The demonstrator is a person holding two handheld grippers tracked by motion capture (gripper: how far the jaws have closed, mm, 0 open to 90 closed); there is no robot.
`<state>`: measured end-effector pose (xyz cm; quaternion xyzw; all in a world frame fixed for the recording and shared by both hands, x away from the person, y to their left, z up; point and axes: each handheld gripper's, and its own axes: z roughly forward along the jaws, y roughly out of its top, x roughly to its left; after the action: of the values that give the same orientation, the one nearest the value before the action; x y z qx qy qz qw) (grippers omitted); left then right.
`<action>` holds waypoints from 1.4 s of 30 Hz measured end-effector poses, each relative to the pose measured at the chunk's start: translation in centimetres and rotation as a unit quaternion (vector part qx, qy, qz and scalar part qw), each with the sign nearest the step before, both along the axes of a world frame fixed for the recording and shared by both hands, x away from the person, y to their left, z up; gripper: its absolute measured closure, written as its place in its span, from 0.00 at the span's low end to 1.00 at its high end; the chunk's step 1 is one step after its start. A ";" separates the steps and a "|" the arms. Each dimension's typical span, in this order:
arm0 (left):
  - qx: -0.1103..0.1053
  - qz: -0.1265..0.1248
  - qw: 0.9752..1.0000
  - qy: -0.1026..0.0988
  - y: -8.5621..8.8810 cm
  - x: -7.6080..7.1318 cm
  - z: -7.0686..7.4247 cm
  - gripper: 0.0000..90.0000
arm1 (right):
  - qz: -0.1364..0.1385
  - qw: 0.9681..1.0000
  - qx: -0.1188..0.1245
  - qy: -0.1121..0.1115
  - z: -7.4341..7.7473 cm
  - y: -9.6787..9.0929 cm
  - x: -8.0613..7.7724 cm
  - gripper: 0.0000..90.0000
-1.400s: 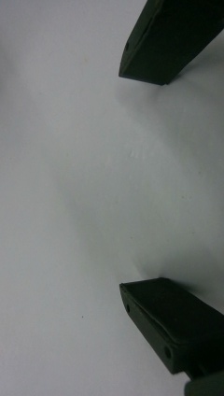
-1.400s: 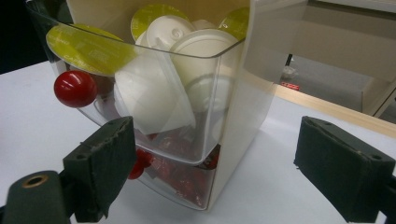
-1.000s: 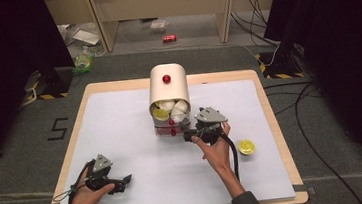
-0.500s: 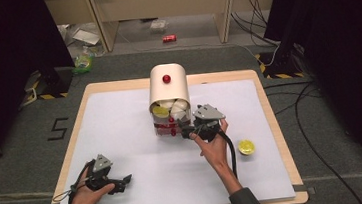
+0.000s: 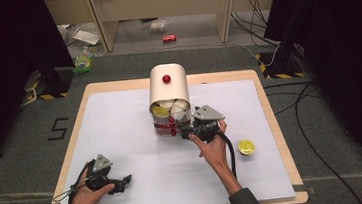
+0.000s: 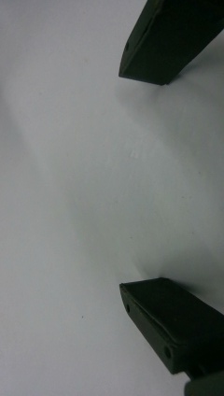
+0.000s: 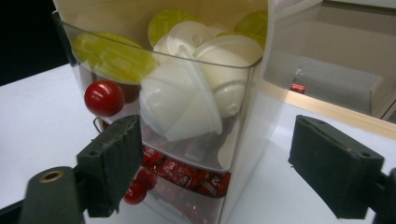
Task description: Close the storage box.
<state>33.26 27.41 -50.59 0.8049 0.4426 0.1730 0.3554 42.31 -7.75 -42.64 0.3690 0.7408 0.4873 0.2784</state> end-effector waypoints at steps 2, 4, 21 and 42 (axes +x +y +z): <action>0.000 0.000 1.000 0.000 0.0 0.0 0.0 0.00 | -0.003 1.000 0.007 0.002 0.1 -0.3 -0.3 0.18; 0.000 0.000 1.000 0.000 0.0 0.0 0.0 0.00 | -0.001 1.000 0.009 0.002 0.1 -0.7 -0.5 0.18; -0.001 0.000 1.000 0.000 0.0 0.0 0.0 0.00 | -0.006 1.000 -0.001 0.004 0.4 -2.7 -2.2 0.18; -0.001 0.000 1.000 0.000 0.0 0.0 0.0 0.00 | -0.012 1.000 0.003 0.008 0.2 -3.4 -3.2 0.18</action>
<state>33.26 27.44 -50.60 0.8045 0.4423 0.1725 0.3568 39.09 -11.20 -42.44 0.3823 0.7373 0.4832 0.2771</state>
